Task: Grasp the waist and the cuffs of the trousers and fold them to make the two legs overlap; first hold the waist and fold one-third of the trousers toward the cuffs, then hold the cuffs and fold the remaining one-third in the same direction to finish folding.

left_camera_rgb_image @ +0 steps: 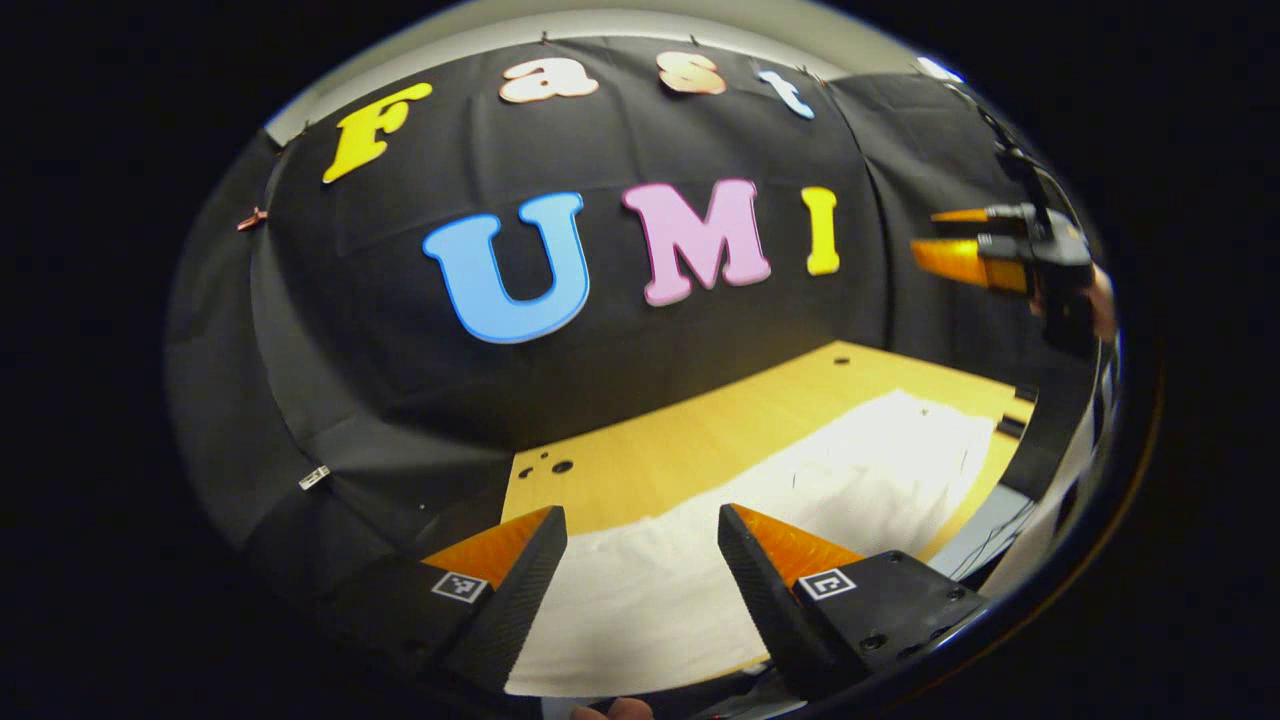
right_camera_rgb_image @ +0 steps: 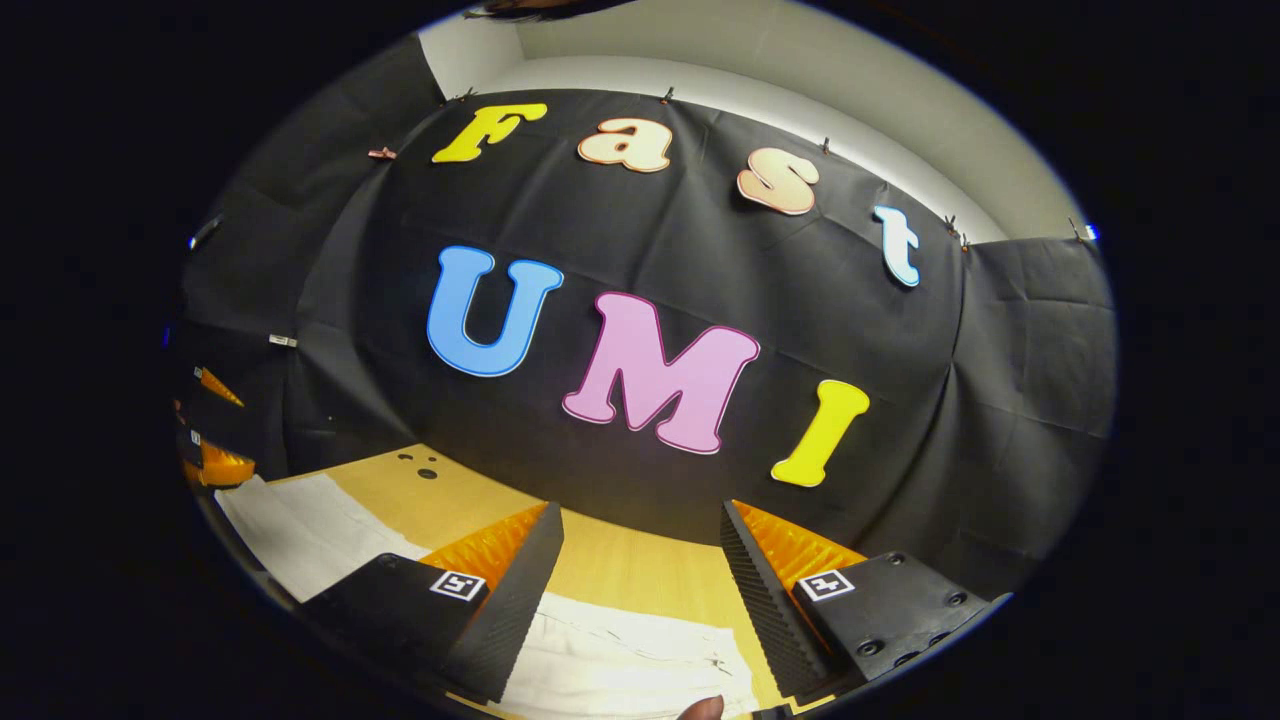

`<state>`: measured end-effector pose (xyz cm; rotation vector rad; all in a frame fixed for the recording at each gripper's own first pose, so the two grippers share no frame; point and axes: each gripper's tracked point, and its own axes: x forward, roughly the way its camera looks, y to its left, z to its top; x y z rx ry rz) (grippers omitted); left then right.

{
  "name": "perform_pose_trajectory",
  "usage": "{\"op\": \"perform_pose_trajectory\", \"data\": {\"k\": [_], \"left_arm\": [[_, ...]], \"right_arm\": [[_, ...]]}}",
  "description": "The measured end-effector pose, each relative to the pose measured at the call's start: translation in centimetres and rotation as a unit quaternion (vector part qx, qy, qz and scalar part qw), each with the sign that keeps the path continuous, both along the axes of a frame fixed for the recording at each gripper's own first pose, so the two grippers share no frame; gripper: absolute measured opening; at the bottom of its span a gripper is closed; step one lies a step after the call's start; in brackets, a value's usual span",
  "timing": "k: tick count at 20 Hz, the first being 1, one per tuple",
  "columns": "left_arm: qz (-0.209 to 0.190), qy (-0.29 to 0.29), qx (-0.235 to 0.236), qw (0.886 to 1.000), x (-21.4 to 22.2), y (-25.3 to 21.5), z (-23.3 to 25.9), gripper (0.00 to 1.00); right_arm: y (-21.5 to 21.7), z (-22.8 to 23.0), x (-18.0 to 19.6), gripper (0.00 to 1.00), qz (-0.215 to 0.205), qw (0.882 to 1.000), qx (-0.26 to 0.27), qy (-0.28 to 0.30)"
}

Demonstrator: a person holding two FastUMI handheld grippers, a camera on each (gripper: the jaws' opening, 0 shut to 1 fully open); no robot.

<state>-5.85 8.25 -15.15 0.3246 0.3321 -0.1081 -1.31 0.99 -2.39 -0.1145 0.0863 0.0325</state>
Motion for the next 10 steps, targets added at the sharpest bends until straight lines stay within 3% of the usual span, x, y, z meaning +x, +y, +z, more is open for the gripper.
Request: {"op": "perform_pose_trajectory", "data": {"k": [5, 10], "left_arm": [[-0.035, 0.082, 0.101, 0.991, -2.7, 4.1, -8.3, 0.97], [-0.11, 0.156, 0.213, 0.958, -5.3, 6.4, -16.2, 0.96]], "right_arm": [[-0.5, -0.8, -0.7, 0.97, -0.008, 1.0, -0.017, 0.016], [-0.7, -1.3, -1.5, 0.97, -0.022, 0.999, -0.019, 0.025]]}}
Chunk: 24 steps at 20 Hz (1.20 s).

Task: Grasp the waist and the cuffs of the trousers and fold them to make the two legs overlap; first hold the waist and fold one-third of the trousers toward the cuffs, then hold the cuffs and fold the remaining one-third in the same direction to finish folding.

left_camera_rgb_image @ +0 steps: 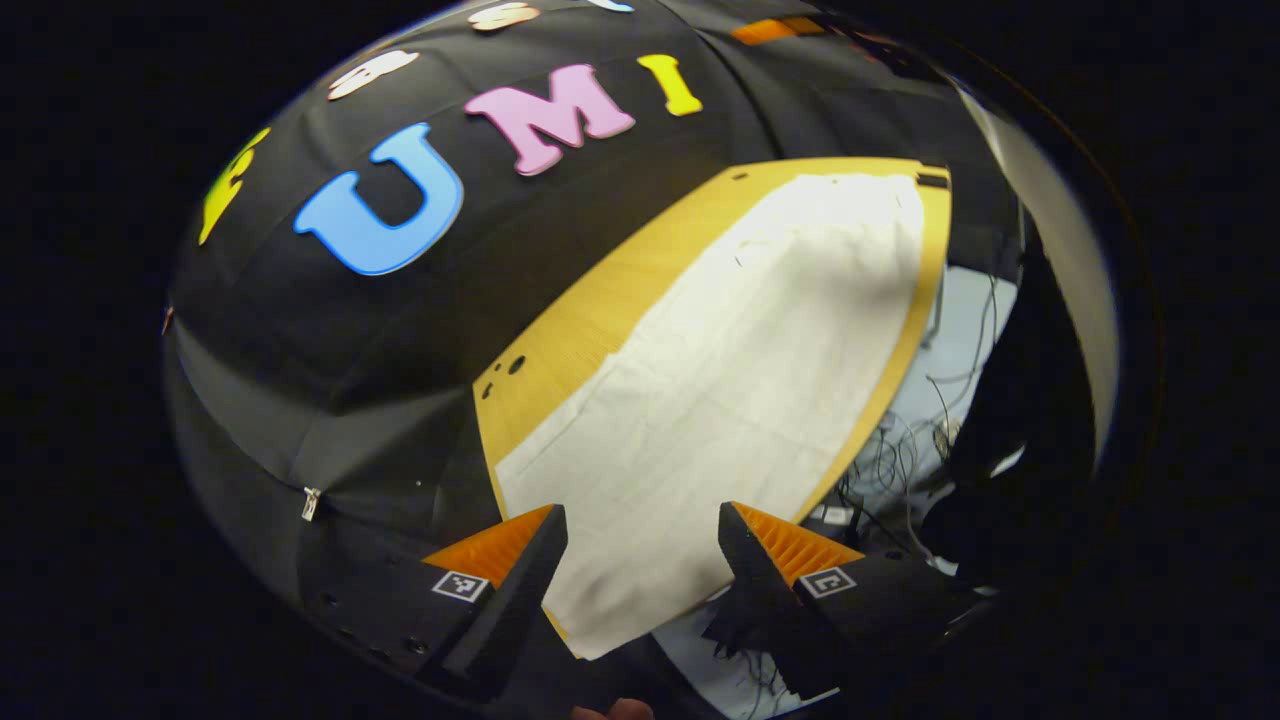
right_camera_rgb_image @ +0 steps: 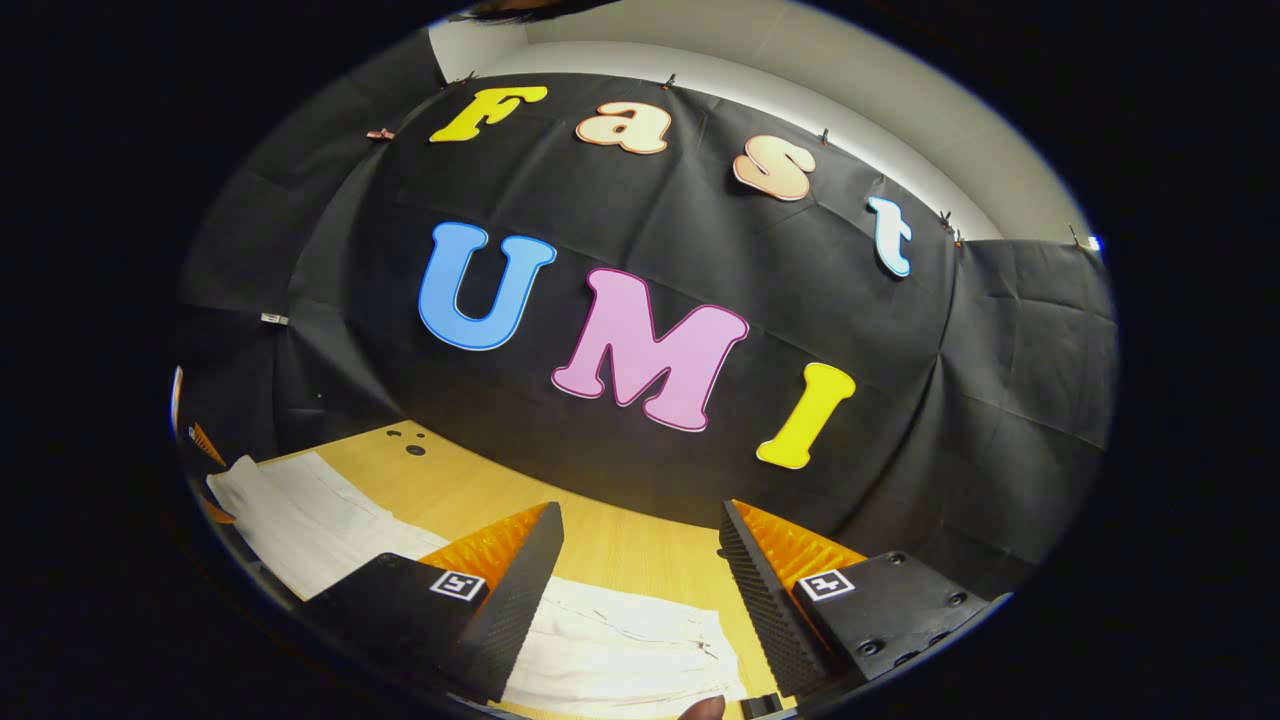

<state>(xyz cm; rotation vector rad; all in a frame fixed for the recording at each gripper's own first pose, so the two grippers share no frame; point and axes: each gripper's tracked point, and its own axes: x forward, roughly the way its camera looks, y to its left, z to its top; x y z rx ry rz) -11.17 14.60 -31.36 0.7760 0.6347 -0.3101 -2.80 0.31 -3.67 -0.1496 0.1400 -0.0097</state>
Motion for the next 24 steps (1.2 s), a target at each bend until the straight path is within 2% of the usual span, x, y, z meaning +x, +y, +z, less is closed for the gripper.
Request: {"op": "perform_pose_trajectory", "data": {"k": [3, 8, 10, 11, 17, 20, 24], "left_arm": [[-0.037, 0.044, 0.058, 0.997, -0.8, 1.0, -3.8, 0.96], [-0.11, 0.101, 0.128, 0.98, -2.8, 2.4, -9.1, 0.97], [-0.118, 0.111, 0.14, 0.977, -2.7, 2.9, -9.8, 0.94], [-0.119, 0.111, 0.144, 0.976, -2.4, 2.9, -9.8, 0.97], [-0.12, 0.108, 0.154, 0.975, -0.2, 3.9, -9.3, 0.96], [-0.137, 0.116, 0.154, 0.972, 0.0, 4.0, -9.3, 0.96], [-0.161, 0.123, 0.177, 0.963, 0.3, 3.6, -9.4, 0.96]], "right_arm": [[0.2, 0.4, -0.3, 0.97, 0.001, 1.0, -0.016, -0.004], [0.0, 0.2, -0.6, 0.97, -0.005, 1.0, -0.02, 0.004], [-0.3, 0.0, -0.7, 0.97, -0.01, 1.0, -0.021, 0.006], [-0.3, -0.1, -0.8, 0.97, -0.013, 1.0, -0.02, 0.008], [-0.2, -0.3, -0.9, 0.97, -0.023, 1.0, -0.015, 0.01], [-0.2, -0.1, -1.1, 0.97, -0.023, 0.999, -0.022, 0.007], [-0.6, -0.5, -1.1, 0.97, -0.031, 0.999, -0.016, 0.012]]}}
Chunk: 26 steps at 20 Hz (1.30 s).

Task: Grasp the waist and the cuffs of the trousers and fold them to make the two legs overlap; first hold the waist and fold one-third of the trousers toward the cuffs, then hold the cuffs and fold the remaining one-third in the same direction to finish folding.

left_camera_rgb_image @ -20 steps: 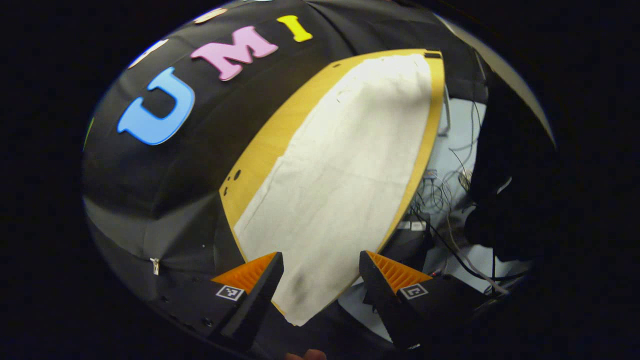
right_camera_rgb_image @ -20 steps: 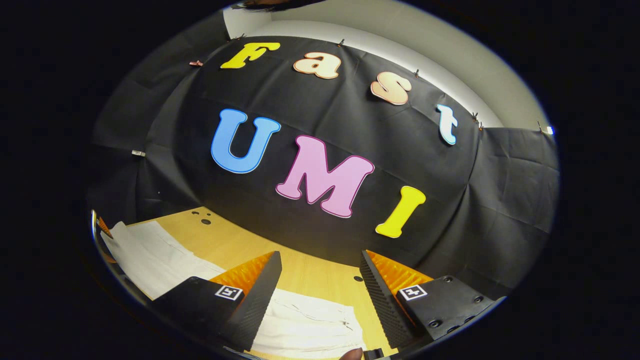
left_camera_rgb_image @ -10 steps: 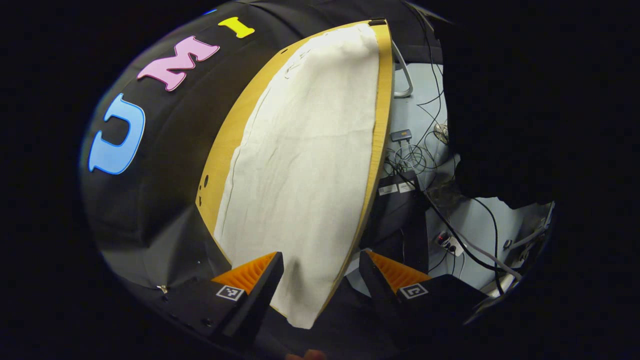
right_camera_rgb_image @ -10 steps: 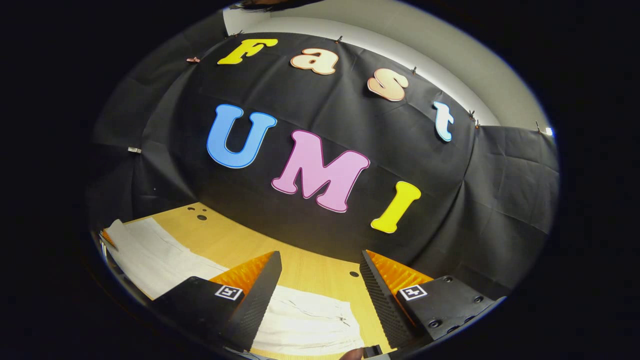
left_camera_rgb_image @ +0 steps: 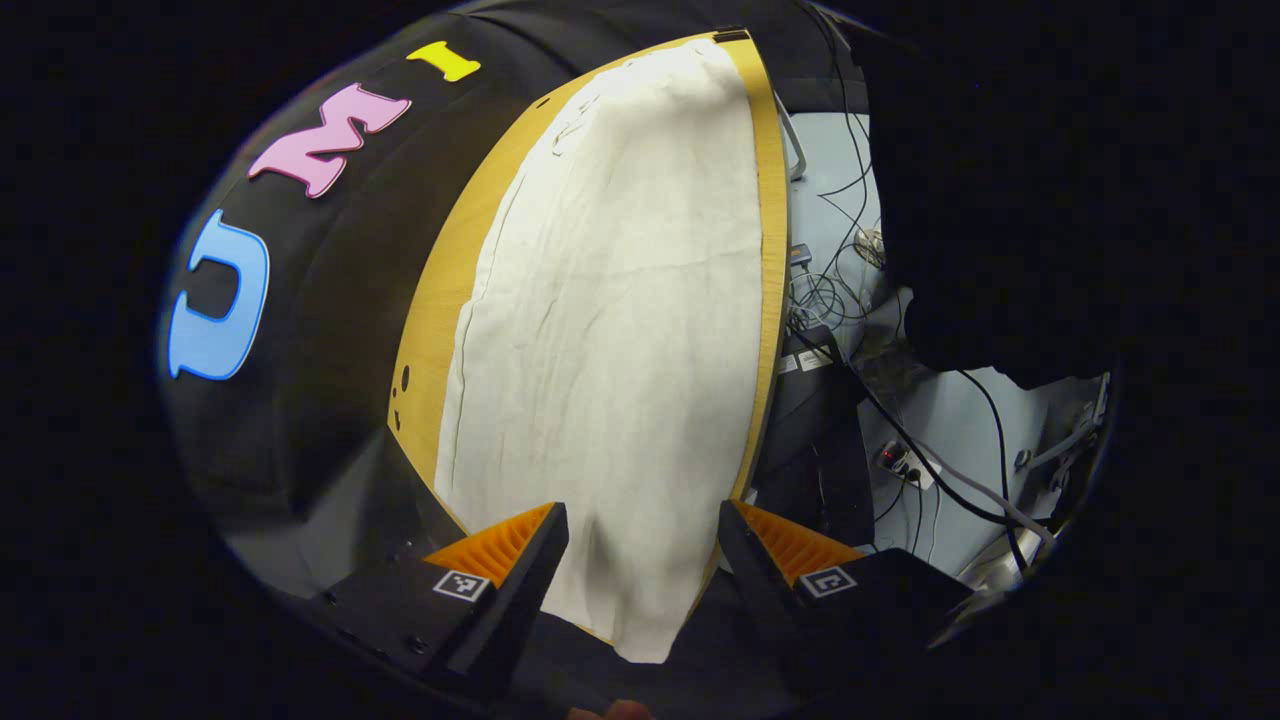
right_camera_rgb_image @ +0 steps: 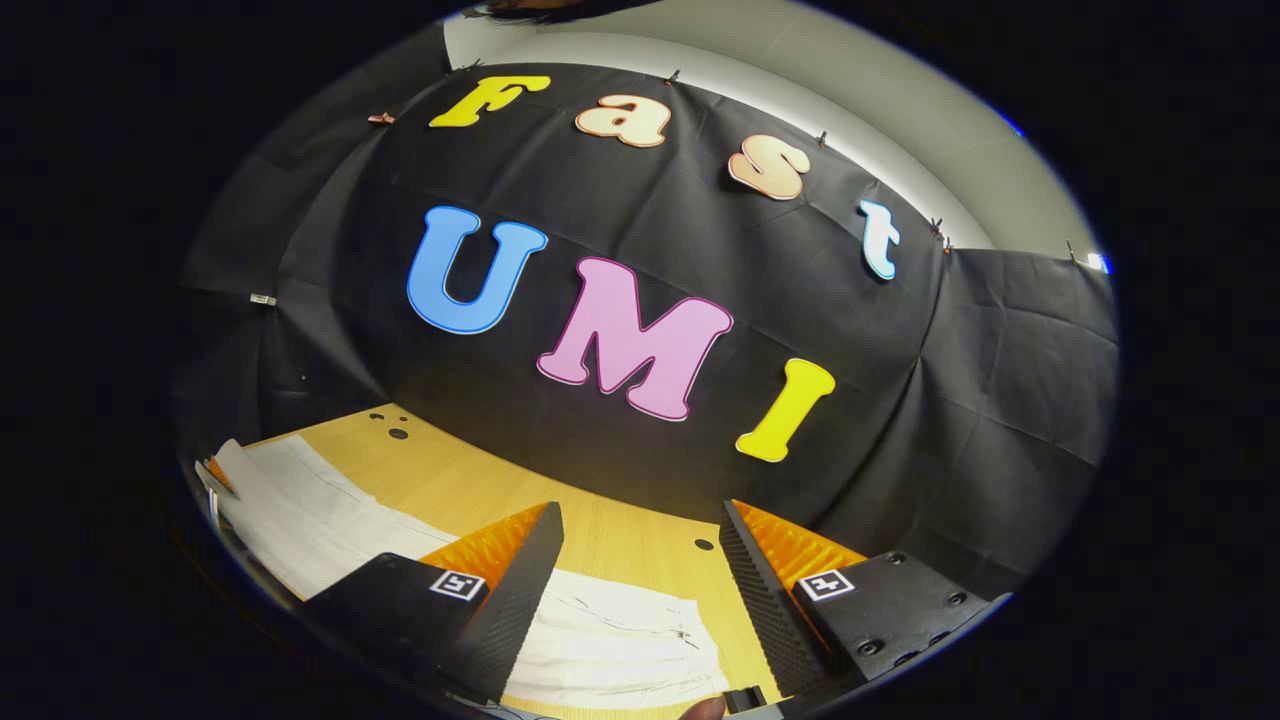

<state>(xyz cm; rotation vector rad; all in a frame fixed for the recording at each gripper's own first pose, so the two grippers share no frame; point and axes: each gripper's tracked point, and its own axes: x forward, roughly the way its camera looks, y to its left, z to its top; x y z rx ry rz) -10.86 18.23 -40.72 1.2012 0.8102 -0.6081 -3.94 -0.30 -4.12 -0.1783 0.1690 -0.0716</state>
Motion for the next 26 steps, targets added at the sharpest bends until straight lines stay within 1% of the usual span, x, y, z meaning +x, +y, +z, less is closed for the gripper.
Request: {"op": "perform_pose_trajectory", "data": {"k": [5, 7, 8, 10, 12, 14, 15, 16, 18, 19, 20, 21, 22, 23, 24, 25, 26], "left_arm": [[-0.041, 0.019, 0.032, 0.998, 0.0, -0.6, -0.4, 0.96], [-0.05, 0.006, 0.042, 0.998, 0.9, -0.6, 0.3, 0.96], [-0.052, 0.003, 0.046, 0.998, 1.5, -0.6, 0.5, 0.96], [-0.042, 0.018, 0.045, 0.998, 2.2, -0.4, -0.3, 0.96], [-0.048, 0.011, 0.054, 0.997, 3.2, -0.4, -0.6, 0.96], [-0.051, 0.006, 0.057, 0.997, 4.1, -0.4, -0.8, 0.93], [-0.049, 0.005, 0.056, 0.997, 4.6, -0.4, -0.7, 0.9], [-0.041, 0.013, 0.055, 0.998, 4.9, -0.2, -1.1, 0.9], [-0.007, 0.027, 0.049, 0.998, 5.5, 0.4, -1.5, 0.78], [0.005, 0.032, 0.043, 0.999, 5.9, 0.5, -1.6, 0.67], [0.013, 0.041, 0.039, 0.998, 6.1, 0.6, -1.8, 0.63], [0.017, 0.051, 0.036, 0.998, 6.2, 0.5, -2.0, 0.57], [0.018, 0.06, 0.034, 0.997, 6.4, 0.4, -2.3, 0.48], [0.015, 0.066, 0.033, 0.997, 6.5, 0.2, -2.6, 0.38], [0.007, 0.075, 0.033, 0.997, 6.5, 0.3, -2.9, 0.24], [0.001, 0.071, 0.035, 0.997, 6.8, 0.4, -3.1, 0.11], [-0.006, 0.064, 0.038, 0.997, 7.2, 0.3, -2.9, 0.09]], "right_arm": [[-0.4, -0.4, -0.2, 0.97, -0.01, 1.0, 0.01, 0.004], [-0.6, -0.4, -0.3, 0.97, -0.012, 1.0, 0.009, 0.004], [-0.6, -0.5, -0.3, 0.97, -0.012, 1.0, 0.011, 0.005], [-0.6, -0.7, -0.4, 0.97, -0.015, 1.0, 0.014, 0.007], [-0.9, -0.6, -0.5, 0.97, -0.019, 1.0, 0.011, 0.007], [-1.3, -0.5, -0.6, 0.97, -0.025, 1.0, 0.008, 0.006], [-1.5, -0.4, -0.7, 0.97, -0.028, 1.0, 0.008, 0.008], [-1.7, -0.5, -0.8, 0.97, -0.031, 0.999, 0.008, 0.01], [-1.9, -0.7, -1.0, 0.97, -0.037, 0.999, 0.009, 0.012], [-2.0, -0.7, -1.1, 0.97, -0.04, 0.999, 0.009, 0.013], [-2.2, -0.6, -1.2, 0.97, -0.042, 0.999, 0.008, 0.013], [-2.3, -0.5, -1.2, 0.97, -0.044, 0.999, 0.006, 0.013], [-2.4, -0.6, -1.3, 0.97, -0.047, 0.999, 0.004, 0.015], [-2.6, -0.7, -1.4, 0.97, -0.049, 0.999, 0.003, 0.016], [-2.9, -0.8, -1.6, 0.97, -0.055, 0.998, 0.003, 0.019], [-3.2, -0.9, -1.7, 0.97, -0.059, 0.998, 0.001, 0.021], [-3.3, -1.1, -1.8, 0.97, -0.06, 0.998, -0.004, 0.024]]}}
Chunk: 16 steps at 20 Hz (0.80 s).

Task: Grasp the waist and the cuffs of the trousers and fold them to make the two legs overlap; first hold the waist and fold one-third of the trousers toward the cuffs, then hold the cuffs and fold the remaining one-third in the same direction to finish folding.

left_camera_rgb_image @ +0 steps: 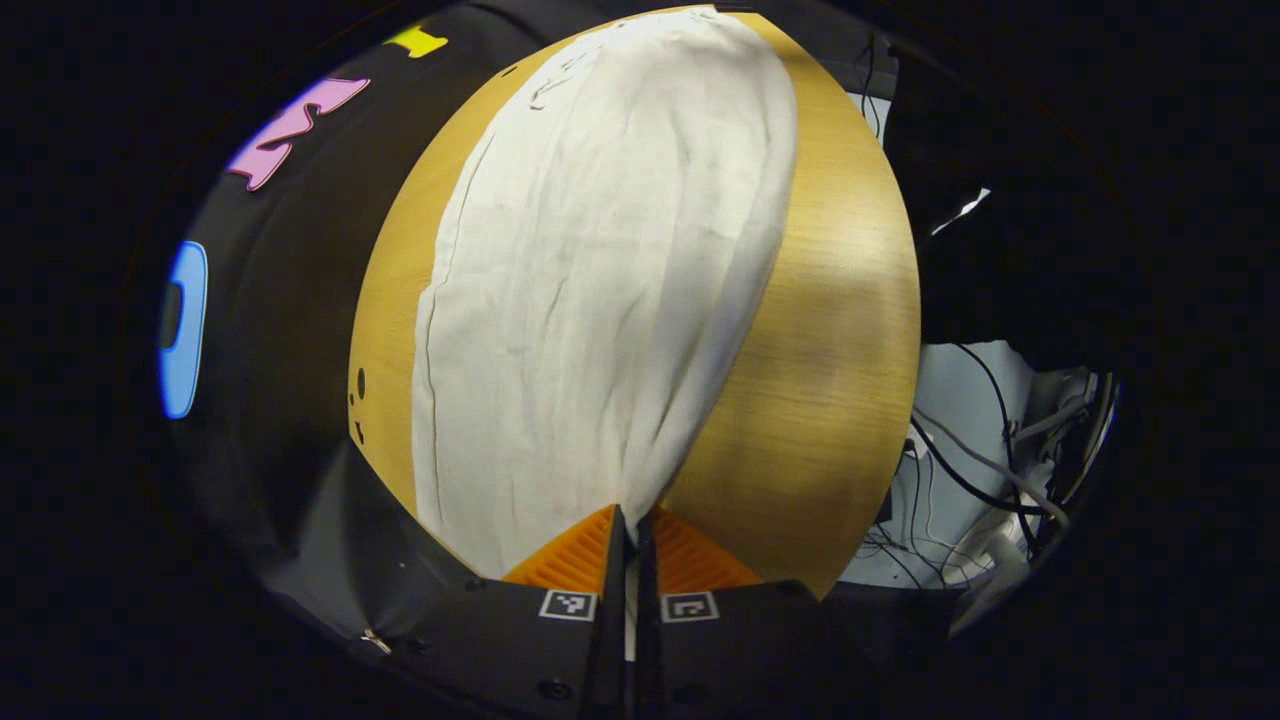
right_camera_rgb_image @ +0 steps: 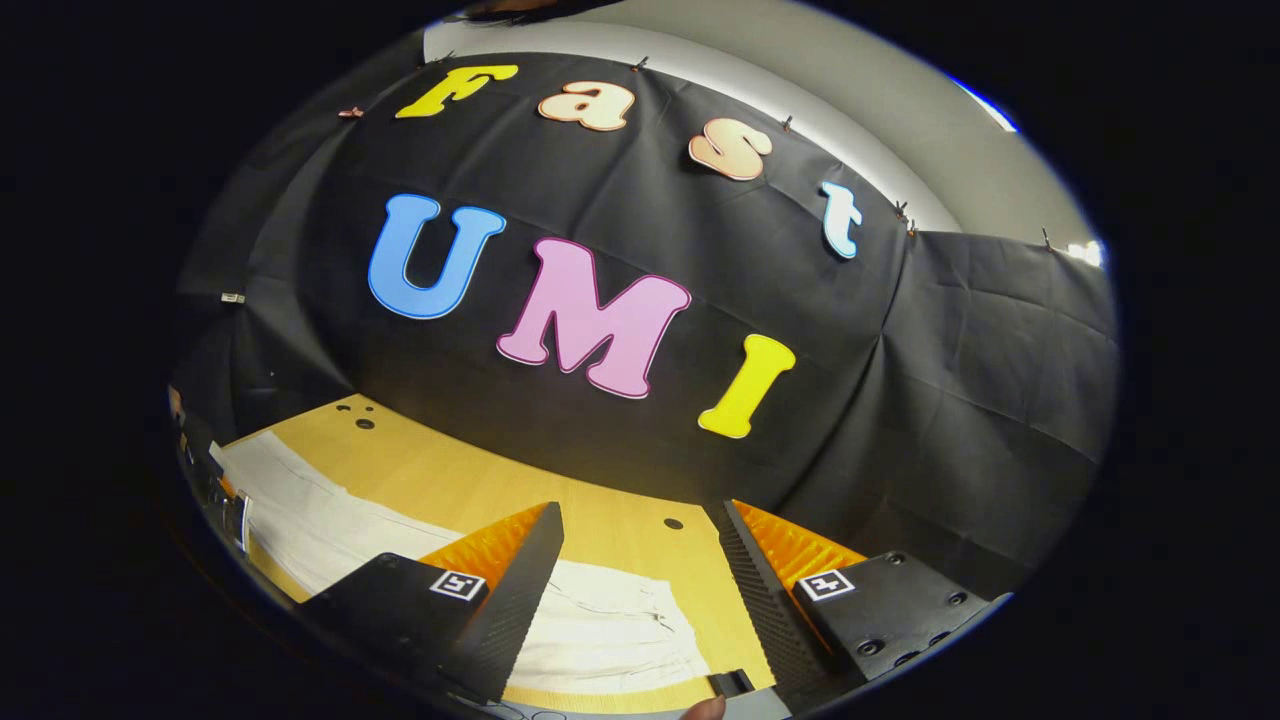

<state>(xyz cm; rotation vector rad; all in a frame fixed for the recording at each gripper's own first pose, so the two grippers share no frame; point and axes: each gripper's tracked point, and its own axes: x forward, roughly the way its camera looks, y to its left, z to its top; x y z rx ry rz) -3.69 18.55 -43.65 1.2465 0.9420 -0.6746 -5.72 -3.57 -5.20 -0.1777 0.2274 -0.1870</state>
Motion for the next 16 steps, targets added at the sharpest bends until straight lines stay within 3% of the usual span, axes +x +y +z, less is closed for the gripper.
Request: {"op": "perform_pose_trajectory", "data": {"k": [4, 8, 13, 16], "left_arm": [[0.005, 0.006, -0.011, 1.0, 0.2, 0.3, -0.1, 0.05], [0.022, 0.022, -0.03, 0.999, 0.4, 0.3, 0.1, 0.05], [0.034, 0.039, -0.037, 0.998, 0.4, 0.3, 0.0, 0.05], [0.051, 0.046, -0.044, 0.997, 0.5, 0.3, 0.0, 0.05]], "right_arm": [[-1.9, -2.8, -0.9, 0.97, 0.014, 0.997, -0.062, 0.038], [-5.5, -8.5, -2.0, 0.97, 0.043, 0.984, -0.137, 0.107], [-8.6, -18.1, -3.1, 0.97, 0.12, 0.947, -0.204, 0.218], [-8.9, -22.9, -3.7, 0.97, 0.183, 0.916, -0.249, 0.258]]}}
